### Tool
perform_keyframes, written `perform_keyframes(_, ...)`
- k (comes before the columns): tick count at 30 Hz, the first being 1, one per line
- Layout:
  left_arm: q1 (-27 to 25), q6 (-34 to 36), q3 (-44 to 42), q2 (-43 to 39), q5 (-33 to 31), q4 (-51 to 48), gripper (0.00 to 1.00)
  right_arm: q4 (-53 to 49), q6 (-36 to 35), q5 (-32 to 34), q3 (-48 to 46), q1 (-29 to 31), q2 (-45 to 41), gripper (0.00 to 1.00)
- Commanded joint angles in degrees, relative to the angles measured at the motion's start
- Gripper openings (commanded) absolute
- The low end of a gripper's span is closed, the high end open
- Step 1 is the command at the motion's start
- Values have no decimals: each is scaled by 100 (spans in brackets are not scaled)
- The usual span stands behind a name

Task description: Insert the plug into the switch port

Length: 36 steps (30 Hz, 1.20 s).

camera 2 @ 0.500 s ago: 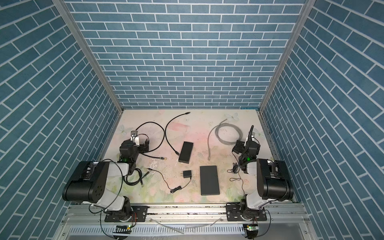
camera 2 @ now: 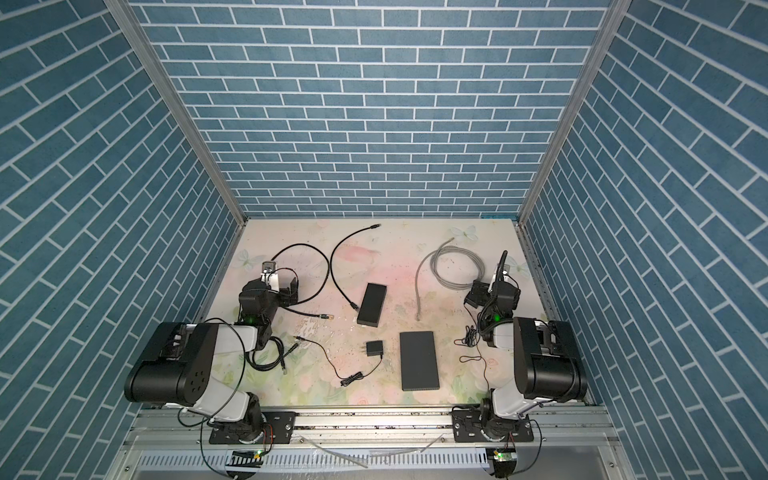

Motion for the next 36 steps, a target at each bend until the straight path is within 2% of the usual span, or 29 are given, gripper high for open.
perform_keyframes(1, 26, -9, -9, 8, 30, -52, 100, 105, -169, -15, -57, -6, -27, 99)
perform_keyframes(25, 42, -53, 22, 21, 56, -90, 100, 68, -158, -33, -31, -2, -23, 99)
perform_keyframes(28, 222, -141, 62, -14, 471, -164, 100, 46, -166, -220, -16, -19, -42, 97)
perform_keyframes(29, 269, -241, 206, -190, 376, -569, 100, -390, -263, -348, 154, -20, -180, 92)
perform_keyframes(30, 279, -385, 526, -418, 23, -1310, 100, -1122, -327, -392, 456, -3, -413, 88)
perform_keyframes(32, 290, -629, 1417, -624, -693, -2854, 99, -2615, -252, -252, 1207, 49, -739, 87)
perform_keyframes(34, 337, -666, 2120, -561, -697, -3856, 90, -3764, 101, -654, 1876, 78, -818, 85)
perform_keyframes(36, 321, -934, 2861, -392, -580, -4946, 83, -4526, 529, -791, 2358, 407, -801, 81)
